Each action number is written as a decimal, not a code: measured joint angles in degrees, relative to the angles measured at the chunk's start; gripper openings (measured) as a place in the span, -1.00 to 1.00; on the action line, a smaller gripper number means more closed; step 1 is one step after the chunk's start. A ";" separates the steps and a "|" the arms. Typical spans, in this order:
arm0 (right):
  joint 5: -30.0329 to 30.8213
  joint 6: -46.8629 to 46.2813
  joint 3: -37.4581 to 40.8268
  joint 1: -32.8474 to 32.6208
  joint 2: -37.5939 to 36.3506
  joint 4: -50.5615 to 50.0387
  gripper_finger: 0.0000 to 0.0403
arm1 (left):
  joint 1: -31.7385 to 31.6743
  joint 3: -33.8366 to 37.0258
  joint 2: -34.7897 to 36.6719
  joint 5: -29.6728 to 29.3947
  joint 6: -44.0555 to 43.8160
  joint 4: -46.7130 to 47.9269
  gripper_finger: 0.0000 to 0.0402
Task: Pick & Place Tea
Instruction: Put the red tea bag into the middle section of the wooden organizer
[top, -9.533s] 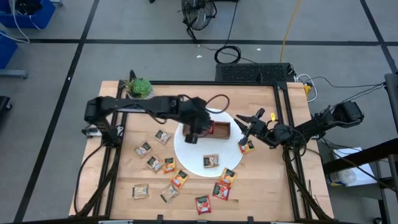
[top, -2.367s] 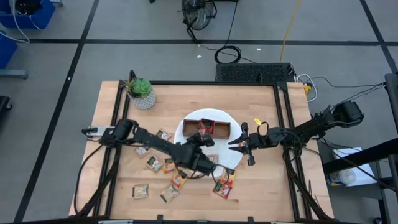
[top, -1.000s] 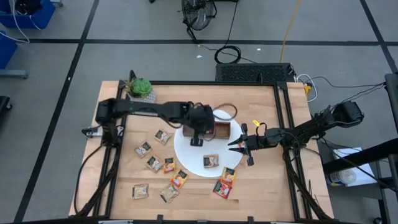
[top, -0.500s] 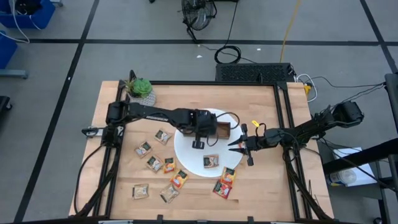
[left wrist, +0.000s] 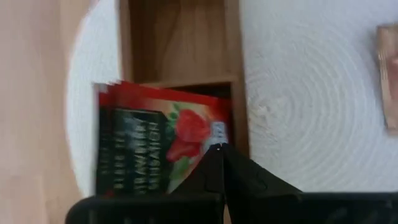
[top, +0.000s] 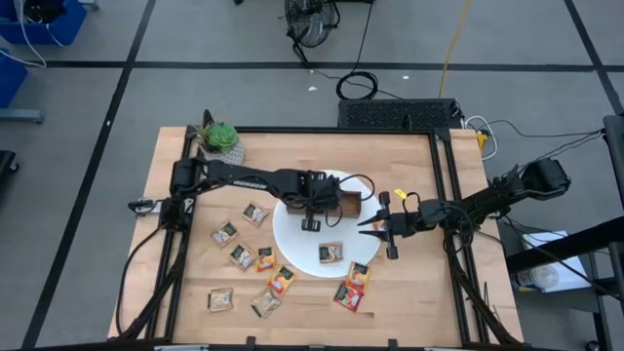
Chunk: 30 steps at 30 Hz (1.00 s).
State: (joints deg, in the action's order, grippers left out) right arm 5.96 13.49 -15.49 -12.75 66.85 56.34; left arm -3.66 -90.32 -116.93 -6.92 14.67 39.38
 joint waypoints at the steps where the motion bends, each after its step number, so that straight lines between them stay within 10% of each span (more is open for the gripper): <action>1: 0.00 0.54 0.00 0.00 0.00 0.02 -0.64 | -0.01 0.02 -0.17 0.03 -0.09 0.47 -0.99; 30: 0.00 0.51 0.00 0.02 0.00 -1.36 -0.64 | 1.42 -0.87 -2.79 -2.21 -5.81 -2.08 -0.89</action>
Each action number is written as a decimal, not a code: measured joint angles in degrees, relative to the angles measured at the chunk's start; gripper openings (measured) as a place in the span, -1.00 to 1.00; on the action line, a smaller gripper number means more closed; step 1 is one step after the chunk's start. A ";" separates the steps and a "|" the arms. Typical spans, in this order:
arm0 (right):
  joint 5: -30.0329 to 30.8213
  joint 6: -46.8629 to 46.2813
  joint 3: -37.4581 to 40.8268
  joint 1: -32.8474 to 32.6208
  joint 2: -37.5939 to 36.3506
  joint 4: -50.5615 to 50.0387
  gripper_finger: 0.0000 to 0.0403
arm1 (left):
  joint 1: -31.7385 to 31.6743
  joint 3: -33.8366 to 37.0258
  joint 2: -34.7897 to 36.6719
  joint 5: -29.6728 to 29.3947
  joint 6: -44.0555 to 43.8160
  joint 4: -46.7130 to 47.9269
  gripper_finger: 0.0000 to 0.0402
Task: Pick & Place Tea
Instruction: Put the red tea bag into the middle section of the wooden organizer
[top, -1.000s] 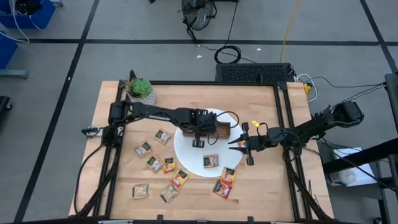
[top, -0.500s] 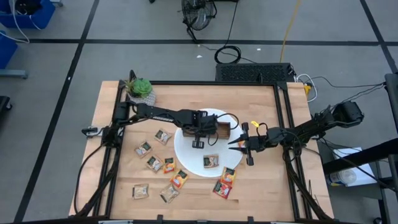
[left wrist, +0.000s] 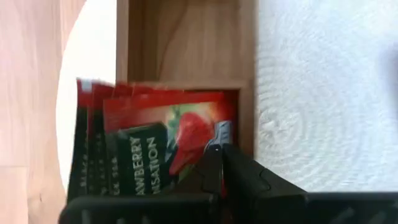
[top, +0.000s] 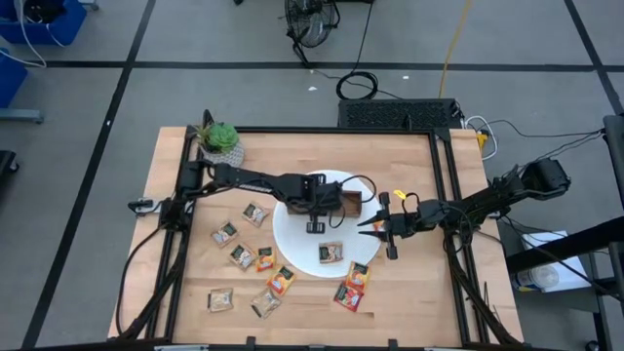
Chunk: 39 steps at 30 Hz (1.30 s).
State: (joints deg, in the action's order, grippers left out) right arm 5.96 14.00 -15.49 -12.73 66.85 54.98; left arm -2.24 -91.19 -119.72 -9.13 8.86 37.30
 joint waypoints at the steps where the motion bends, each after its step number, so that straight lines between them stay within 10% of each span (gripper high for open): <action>1: 0.02 0.00 0.00 0.00 0.00 0.00 -0.64 | 0.32 -0.34 0.00 -0.04 0.66 0.23 -0.91; 39: 0.21 0.36 0.00 1.15 0.00 -0.02 -0.64 | 0.97 -1.88 0.02 -1.40 8.04 1.86 -0.99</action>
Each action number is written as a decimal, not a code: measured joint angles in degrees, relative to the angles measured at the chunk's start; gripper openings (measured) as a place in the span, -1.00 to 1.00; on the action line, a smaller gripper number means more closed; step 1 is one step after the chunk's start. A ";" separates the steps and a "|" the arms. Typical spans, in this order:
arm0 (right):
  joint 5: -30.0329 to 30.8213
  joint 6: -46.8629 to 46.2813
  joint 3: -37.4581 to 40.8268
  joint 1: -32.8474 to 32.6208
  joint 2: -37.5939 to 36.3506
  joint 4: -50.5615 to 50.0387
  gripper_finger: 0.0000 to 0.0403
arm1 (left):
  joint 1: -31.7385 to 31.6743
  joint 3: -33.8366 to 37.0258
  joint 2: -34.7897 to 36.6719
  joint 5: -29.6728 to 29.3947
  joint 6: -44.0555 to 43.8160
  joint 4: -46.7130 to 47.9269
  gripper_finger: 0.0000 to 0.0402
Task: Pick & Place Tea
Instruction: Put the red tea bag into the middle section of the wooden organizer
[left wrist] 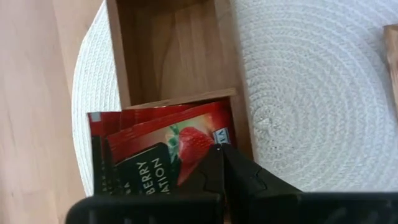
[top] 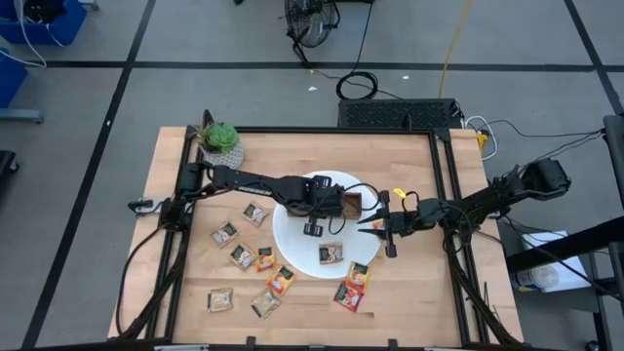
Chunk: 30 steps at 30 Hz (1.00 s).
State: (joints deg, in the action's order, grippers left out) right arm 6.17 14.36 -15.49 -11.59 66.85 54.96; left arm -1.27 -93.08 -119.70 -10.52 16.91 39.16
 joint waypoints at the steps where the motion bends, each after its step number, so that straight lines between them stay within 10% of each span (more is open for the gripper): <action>1: 0.01 -0.05 0.00 0.18 0.00 -0.07 -0.64 | -0.14 0.00 0.00 0.00 -0.30 0.00 -0.99; 16: -0.04 -0.46 -0.04 0.36 0.02 -0.94 -0.64 | -1.13 -0.13 -4.42 1.38 -1.59 -0.34 -1.00; 30: -0.19 -0.40 -0.04 0.36 0.02 -1.07 -0.64 | 1.48 0.17 -4.22 -17.41 -4.03 -0.26 -0.99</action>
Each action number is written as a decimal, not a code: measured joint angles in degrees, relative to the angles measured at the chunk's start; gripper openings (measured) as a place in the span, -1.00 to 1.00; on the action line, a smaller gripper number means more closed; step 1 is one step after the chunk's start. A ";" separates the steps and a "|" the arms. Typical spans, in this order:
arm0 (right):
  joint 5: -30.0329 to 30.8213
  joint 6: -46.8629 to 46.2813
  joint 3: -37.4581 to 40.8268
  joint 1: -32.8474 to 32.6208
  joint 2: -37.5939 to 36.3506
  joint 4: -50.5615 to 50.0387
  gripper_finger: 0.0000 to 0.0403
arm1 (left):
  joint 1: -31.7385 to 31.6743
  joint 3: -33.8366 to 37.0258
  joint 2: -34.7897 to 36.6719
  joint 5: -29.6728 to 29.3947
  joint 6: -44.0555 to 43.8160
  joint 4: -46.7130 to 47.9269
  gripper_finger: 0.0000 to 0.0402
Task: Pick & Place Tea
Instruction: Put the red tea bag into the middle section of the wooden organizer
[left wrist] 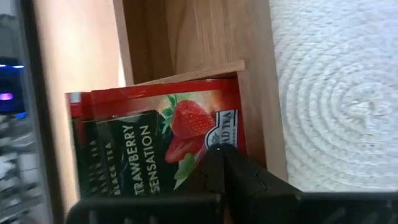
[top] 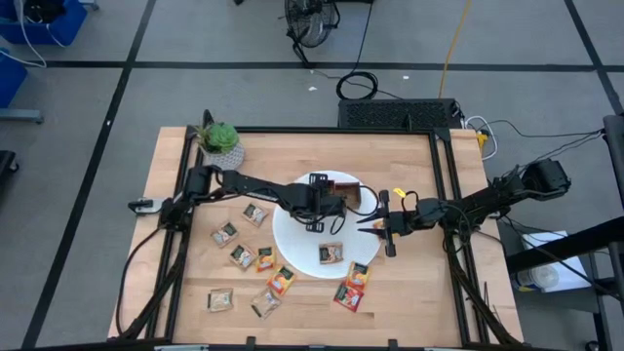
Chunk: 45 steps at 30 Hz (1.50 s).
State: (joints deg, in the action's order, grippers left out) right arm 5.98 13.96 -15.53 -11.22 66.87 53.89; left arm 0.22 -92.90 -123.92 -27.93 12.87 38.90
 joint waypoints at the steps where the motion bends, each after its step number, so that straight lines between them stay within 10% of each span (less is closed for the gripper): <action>1: -0.02 0.00 0.00 0.00 0.00 0.00 -0.64 | 0.23 0.00 0.00 -0.84 -0.05 0.01 -0.99; 18: -0.07 0.00 0.00 -0.02 0.00 0.07 -0.64 | 1.28 -0.11 0.28 9.12 0.92 1.20 -0.97; 40: 0.11 -0.24 0.07 0.00 0.00 0.51 -0.64 | 5.16 -0.16 8.36 3.22 0.49 0.97 -0.96; 45: -0.04 -3.52 0.04 -0.39 0.00 2.09 -0.64 | 6.04 0.27 13.66 11.09 -1.53 -1.43 -0.96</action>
State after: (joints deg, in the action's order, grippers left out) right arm 5.93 10.43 -15.49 -11.62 66.87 55.98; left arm 6.25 -92.63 -110.26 -16.84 11.34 37.48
